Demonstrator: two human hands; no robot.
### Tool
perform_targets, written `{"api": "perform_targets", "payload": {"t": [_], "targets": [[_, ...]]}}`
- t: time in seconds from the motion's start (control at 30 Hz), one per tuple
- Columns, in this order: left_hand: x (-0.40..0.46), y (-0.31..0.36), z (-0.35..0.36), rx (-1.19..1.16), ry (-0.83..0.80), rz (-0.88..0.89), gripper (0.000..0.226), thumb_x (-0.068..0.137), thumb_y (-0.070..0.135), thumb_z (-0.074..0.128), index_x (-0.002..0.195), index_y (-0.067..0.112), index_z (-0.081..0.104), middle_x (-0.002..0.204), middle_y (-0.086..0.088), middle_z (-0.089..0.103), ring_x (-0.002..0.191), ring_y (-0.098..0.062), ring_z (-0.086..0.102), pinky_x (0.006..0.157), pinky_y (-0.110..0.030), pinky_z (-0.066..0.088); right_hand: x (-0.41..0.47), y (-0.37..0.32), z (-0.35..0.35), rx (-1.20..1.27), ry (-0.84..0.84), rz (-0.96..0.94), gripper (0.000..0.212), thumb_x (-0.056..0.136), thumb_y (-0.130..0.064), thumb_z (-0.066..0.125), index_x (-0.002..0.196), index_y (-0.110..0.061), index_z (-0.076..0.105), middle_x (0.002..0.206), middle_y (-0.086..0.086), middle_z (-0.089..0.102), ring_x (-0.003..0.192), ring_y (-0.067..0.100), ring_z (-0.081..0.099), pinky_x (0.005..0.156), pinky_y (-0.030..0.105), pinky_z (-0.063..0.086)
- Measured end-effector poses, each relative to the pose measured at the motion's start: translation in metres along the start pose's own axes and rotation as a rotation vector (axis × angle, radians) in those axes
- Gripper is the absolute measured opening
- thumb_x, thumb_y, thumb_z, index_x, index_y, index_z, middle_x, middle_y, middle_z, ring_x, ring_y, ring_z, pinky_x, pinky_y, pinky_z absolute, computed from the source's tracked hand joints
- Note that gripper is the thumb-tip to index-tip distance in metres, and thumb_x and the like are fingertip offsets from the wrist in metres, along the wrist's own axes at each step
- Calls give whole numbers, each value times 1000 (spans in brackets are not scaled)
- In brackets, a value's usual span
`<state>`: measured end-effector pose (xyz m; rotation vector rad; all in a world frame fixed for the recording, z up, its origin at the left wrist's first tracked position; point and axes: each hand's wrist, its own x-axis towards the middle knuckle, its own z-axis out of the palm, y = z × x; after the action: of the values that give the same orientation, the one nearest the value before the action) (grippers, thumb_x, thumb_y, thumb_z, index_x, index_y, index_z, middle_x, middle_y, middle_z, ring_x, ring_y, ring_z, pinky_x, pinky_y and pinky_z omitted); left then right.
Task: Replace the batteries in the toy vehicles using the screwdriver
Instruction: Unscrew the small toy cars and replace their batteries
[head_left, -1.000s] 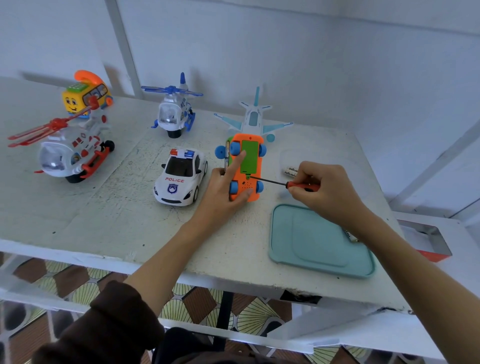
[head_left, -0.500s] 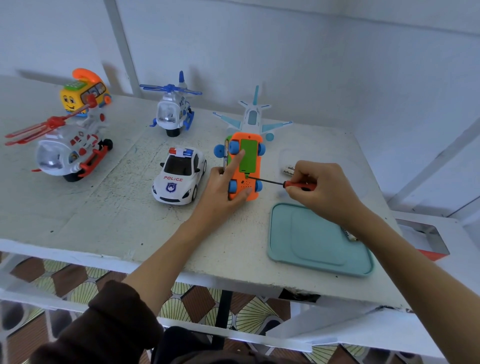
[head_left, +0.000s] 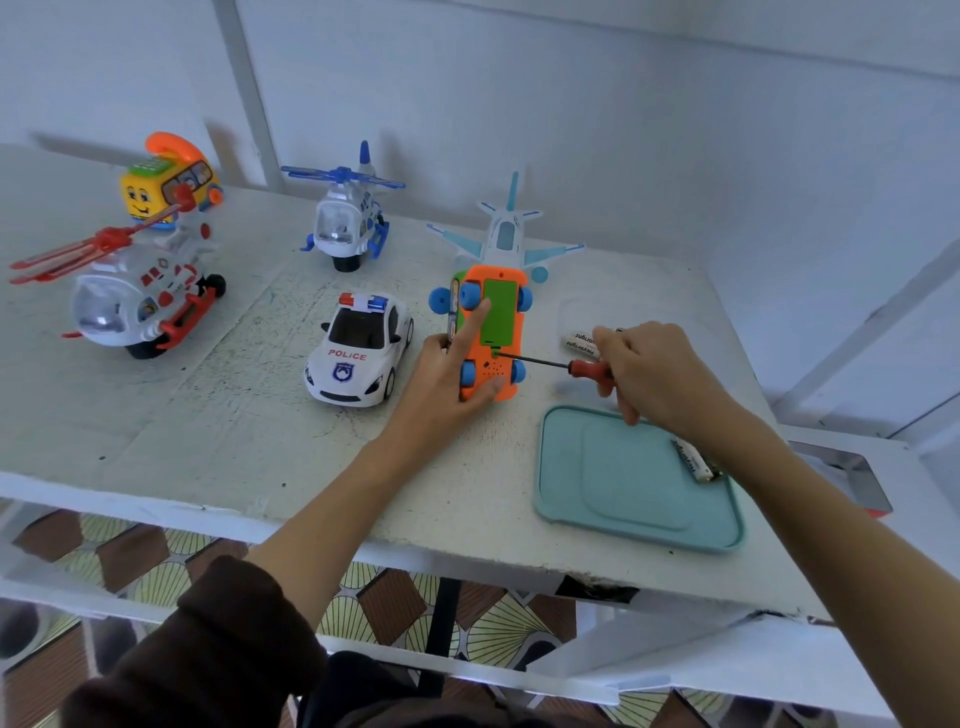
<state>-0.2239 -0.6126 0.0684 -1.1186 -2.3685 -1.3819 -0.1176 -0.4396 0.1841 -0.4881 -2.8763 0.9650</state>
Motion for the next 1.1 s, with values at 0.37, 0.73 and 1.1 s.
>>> {"api": "perform_targets", "payload": {"t": [0.37, 0.73, 1.1], "targets": [[1, 3, 3, -21, 29, -2, 64, 91, 33, 52, 143, 29, 16, 113, -13, 45, 97, -27, 49, 86, -34, 41, -8, -8, 0, 21, 226, -358, 19, 76, -23, 73, 81, -16, 55, 69, -7, 51, 61, 12, 48, 57, 7, 35], [-1, -3, 5, -84, 11, -87, 62, 85, 54, 37, 140, 41, 12, 122, -17, 42, 110, -23, 43, 98, -33, 37, -8, -6, -7, -7, 186, -442, 13, 80, -16, 69, 89, -14, 60, 71, -2, 53, 64, 9, 50, 62, 22, 35], [-3, -3, 6, -49, 15, -74, 62, 84, 55, 37, 138, 52, 6, 112, -12, 37, 101, -25, 48, 93, -31, 38, -9, -2, -6, -13, 157, -465, 16, 80, -16, 69, 95, -14, 61, 82, 2, 54, 72, 15, 54, 66, 16, 40]]}}
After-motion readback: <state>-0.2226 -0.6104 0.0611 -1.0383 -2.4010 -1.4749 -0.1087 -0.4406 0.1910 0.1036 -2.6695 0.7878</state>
